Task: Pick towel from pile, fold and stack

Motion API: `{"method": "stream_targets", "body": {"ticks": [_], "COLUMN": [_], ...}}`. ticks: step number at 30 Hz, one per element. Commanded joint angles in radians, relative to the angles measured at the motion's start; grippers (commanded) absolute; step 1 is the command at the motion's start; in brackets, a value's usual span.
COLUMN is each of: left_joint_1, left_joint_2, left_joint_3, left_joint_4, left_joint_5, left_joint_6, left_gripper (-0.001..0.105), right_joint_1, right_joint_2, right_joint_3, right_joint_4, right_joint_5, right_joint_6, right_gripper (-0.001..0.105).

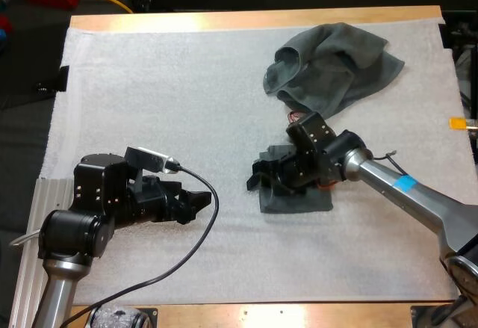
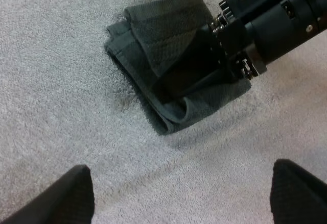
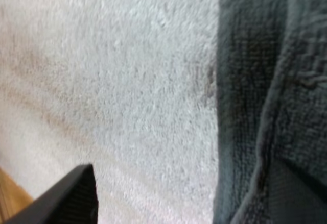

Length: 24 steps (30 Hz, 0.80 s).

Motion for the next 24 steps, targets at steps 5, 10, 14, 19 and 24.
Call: {"method": "stream_targets", "body": {"ticks": [5, 10, 14, 19, 24], "left_joint_1": [-0.004, -0.004, -0.004, -0.004, -0.004], "left_joint_2": [-0.007, -0.007, -0.007, -0.007, -0.007], "left_joint_3": [-0.005, -0.005, -0.005, -0.005, -0.005], "left_joint_4": [-0.005, -0.005, -0.005, -0.005, -0.005], "left_joint_5": [0.007, 0.01, 0.014, 0.014, 0.014], "left_joint_6": [-0.008, -0.008, -0.008, -0.008, -0.008], "left_gripper": [0.069, 0.069, 0.069, 0.069, 0.069], "right_joint_1": [0.0, 0.0, 0.0, 0.0, 0.0], "right_joint_2": [-0.043, -0.117, -0.175, -0.264, -0.344], "right_joint_3": [-0.006, -0.006, -0.006, -0.006, -0.006], "right_joint_4": [0.015, 0.083, 0.131, 0.198, 0.258], "right_joint_5": [0.019, 0.165, 0.228, 0.307, 0.309], "right_joint_6": [-0.013, -0.055, -0.091, -0.138, -0.166], "right_gripper": [0.067, 0.067, 0.067, 0.067, 0.067]}}
